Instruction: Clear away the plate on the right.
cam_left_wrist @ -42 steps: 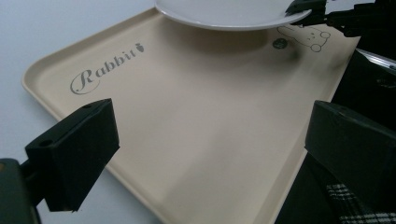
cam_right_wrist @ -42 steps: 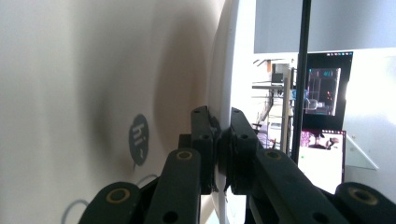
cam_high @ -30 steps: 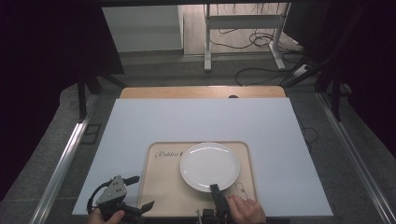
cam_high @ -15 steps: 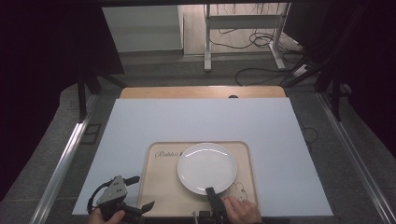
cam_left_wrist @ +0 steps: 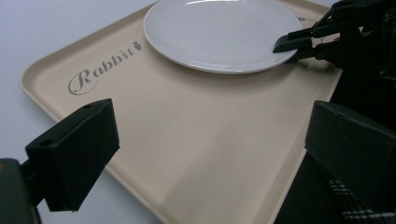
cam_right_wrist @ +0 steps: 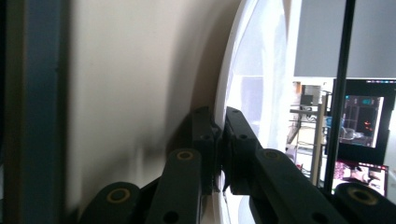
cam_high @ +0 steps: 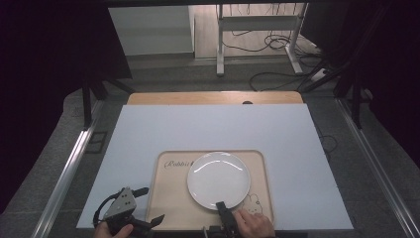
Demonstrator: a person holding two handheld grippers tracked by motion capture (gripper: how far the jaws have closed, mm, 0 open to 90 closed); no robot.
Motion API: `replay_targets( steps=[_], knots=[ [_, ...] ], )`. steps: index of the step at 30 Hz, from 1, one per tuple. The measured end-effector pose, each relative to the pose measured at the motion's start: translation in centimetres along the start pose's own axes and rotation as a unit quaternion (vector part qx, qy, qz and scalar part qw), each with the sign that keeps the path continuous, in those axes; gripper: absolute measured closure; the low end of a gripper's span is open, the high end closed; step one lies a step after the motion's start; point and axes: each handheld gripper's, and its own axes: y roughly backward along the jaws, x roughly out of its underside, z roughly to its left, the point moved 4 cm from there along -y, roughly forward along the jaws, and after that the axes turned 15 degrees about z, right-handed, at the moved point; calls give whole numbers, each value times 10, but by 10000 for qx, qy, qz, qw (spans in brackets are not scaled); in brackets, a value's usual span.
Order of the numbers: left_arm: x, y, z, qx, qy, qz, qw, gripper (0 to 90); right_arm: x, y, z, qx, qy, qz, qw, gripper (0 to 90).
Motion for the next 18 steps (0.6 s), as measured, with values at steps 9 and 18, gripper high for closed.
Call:
replay_targets(
  steps=[9, 18],
  knots=[
    [0, 0, -1, -3, -33, 28, 10000, 26, 0, -1, 0, 5, -94, -45, 9999, 829],
    [0, 0, 0, 3, -13, 7, 10000, 26, 3, -1, -4, -30, -115, -75, 9999, 761]
  ],
)
